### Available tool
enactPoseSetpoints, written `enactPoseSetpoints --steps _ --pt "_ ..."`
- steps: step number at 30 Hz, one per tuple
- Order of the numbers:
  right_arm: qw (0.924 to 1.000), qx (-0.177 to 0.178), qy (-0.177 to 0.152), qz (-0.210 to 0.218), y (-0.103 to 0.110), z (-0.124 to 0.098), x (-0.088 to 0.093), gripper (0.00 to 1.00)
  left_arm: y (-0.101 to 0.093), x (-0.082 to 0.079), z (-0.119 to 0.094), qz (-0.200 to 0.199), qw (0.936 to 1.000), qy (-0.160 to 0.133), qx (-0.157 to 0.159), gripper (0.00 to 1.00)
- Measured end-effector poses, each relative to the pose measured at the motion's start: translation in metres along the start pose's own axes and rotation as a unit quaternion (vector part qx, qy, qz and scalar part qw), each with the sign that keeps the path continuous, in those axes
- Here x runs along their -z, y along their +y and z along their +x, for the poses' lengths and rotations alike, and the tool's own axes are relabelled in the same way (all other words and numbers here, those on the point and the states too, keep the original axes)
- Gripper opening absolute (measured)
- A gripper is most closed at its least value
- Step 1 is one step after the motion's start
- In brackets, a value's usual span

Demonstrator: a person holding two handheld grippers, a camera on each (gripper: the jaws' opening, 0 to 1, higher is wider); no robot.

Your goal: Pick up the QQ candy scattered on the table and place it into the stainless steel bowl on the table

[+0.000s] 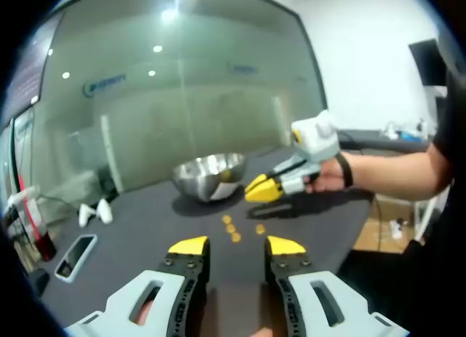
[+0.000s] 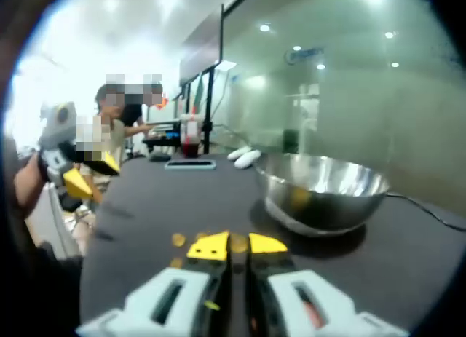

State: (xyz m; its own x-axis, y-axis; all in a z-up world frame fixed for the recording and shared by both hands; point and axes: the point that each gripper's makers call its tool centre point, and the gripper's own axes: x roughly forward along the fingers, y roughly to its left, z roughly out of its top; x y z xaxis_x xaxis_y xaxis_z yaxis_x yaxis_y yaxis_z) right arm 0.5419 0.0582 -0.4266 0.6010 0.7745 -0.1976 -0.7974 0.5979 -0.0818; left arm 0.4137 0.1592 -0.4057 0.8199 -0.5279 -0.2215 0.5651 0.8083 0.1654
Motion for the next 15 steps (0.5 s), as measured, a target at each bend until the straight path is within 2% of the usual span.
enactPoseSetpoints --steps 4,7,10,13,15 --pt "0.9993 0.033 -0.012 0.017 -0.013 -0.012 -0.013 0.10 0.002 0.002 0.001 0.000 1.0000 0.004 -0.004 0.32" --pt "0.9981 0.057 -0.020 0.012 -0.027 -0.017 -0.021 0.10 0.001 0.000 0.002 0.000 1.0000 0.002 -0.002 0.32" --pt "0.9932 0.107 -0.045 -0.003 -0.050 -0.020 -0.036 0.10 -0.002 0.000 0.002 0.004 1.0000 0.003 0.003 0.32" --pt "0.9855 0.153 -0.072 0.005 -0.074 -0.021 -0.054 0.10 -0.005 0.002 0.004 0.005 0.9999 0.005 0.007 0.32" --pt "0.9847 0.157 -0.075 0.009 -0.084 -0.014 -0.063 0.10 -0.005 0.003 0.005 0.007 0.9999 0.009 0.005 0.32"
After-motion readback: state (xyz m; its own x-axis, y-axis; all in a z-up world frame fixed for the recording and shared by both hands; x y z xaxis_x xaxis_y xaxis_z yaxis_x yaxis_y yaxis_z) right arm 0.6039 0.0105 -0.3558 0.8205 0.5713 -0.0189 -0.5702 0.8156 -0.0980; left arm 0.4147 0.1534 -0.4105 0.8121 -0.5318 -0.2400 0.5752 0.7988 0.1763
